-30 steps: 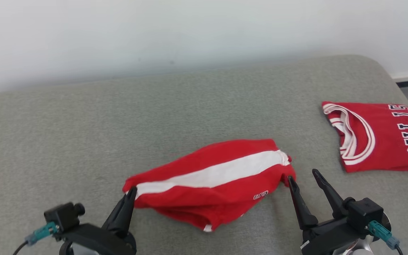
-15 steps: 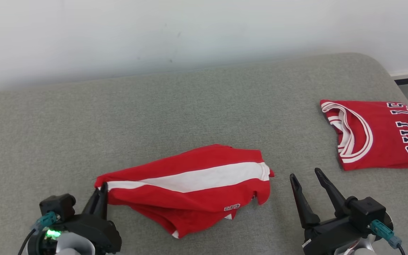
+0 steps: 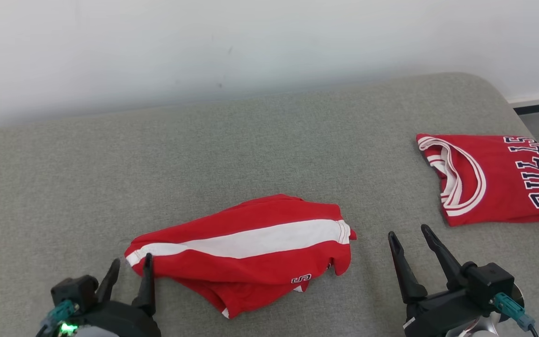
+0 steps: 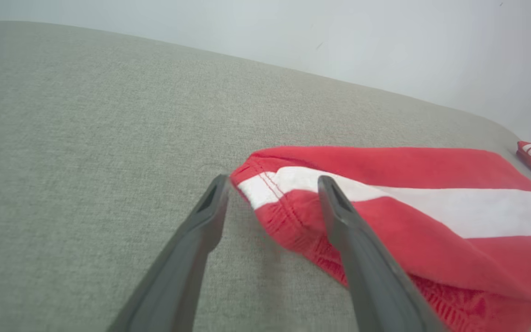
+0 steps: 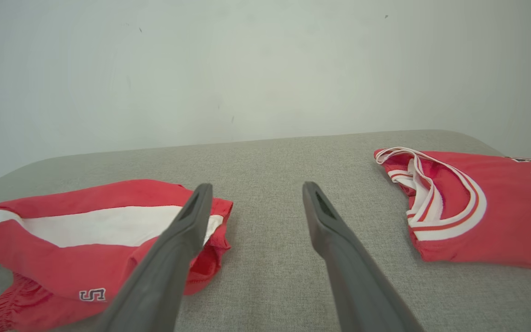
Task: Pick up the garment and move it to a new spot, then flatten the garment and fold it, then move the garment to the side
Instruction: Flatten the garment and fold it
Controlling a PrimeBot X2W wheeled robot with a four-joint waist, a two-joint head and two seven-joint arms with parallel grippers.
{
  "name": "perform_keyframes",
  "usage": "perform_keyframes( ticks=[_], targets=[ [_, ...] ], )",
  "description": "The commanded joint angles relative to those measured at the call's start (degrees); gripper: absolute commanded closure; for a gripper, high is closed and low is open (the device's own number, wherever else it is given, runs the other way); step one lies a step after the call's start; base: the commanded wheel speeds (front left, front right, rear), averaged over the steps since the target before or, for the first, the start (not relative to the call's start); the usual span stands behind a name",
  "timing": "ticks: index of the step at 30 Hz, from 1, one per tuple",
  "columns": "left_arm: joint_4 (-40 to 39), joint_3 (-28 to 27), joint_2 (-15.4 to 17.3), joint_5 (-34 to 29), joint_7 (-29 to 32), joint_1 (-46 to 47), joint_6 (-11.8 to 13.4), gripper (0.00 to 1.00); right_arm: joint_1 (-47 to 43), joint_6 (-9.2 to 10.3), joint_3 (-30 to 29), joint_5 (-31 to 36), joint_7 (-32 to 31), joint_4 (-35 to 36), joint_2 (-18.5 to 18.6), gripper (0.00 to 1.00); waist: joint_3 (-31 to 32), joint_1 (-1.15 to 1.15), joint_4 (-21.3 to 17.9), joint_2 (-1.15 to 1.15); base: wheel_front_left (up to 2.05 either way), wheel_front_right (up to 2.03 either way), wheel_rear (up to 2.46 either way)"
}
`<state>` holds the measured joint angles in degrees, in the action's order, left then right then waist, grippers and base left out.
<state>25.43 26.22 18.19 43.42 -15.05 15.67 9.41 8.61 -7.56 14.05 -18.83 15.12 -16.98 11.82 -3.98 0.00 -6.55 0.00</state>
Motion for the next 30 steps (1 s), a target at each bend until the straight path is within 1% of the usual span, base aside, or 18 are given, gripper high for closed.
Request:
perform_keyframes(
  ticks=[1,5,6,11,14,19,23,30],
  targets=[
    [-1.3,-1.3,0.0,-0.8,-0.1,-1.8,0.0,0.0,-0.4,0.14,-0.1,0.1,0.0,0.2,0.0,0.0,0.4,0.0,0.5,0.0,0.0,0.0,0.0],
    [-5.6,-4.3,-0.1,-3.4,-0.1,-5.3,-0.2,0.0,-0.3,0.14,0.0,-0.1,0.0,0.0,0.5,0.0,0.8,0.0,1.6,0.0,0.0,0.0,0.0],
    [-5.6,-4.3,-0.1,-3.4,-0.1,-5.3,-0.2,0.0,-0.3,0.14,0.0,-0.1,0.0,0.0,0.5,0.0,0.8,0.0,1.6,0.0,0.0,0.0,0.0],
    [-12.8,-8.3,-1.1,-8.9,-0.1,-10.6,-0.1,0.0,0.9,0.14,1.5,-1.5,-0.4,-1.7,1.0,0.0,1.3,0.0,2.6,0.0,0.0,0.0,0.0],
    [-17.0,-10.6,-2.1,-13.0,-0.1,-14.3,0.3,0.0,2.1,0.14,2.2,-3.7,-2.5,-3.2,0.9,0.0,1.5,0.0,3.1,0.0,0.0,0.0,0.0],
    [-22.1,-15.1,-3.8,-19.2,-0.1,-19.2,0.5,0.0,3.8,0.14,3.7,-9.4,-9.1,-5.9,0.8,0.0,1.7,0.0,4.2,0.0,0.0,0.0,0.0],
    [-23.7,-17.9,-5.0,-22.0,-0.1,-21.5,-0.6,0.0,5.1,0.14,5.4,-13.1,-13.5,-7.2,1.0,0.0,1.7,0.0,5.2,0.0,0.0,0.0,0.0],
    [-24.2,-21.4,-7.8,-24.7,-0.1,-22.5,-3.1,0.0,6.6,0.14,6.7,-18.1,-17.4,-9.4,0.2,0.0,1.6,0.0,6.8,0.0,0.0,0.0,0.0]
  ],
)
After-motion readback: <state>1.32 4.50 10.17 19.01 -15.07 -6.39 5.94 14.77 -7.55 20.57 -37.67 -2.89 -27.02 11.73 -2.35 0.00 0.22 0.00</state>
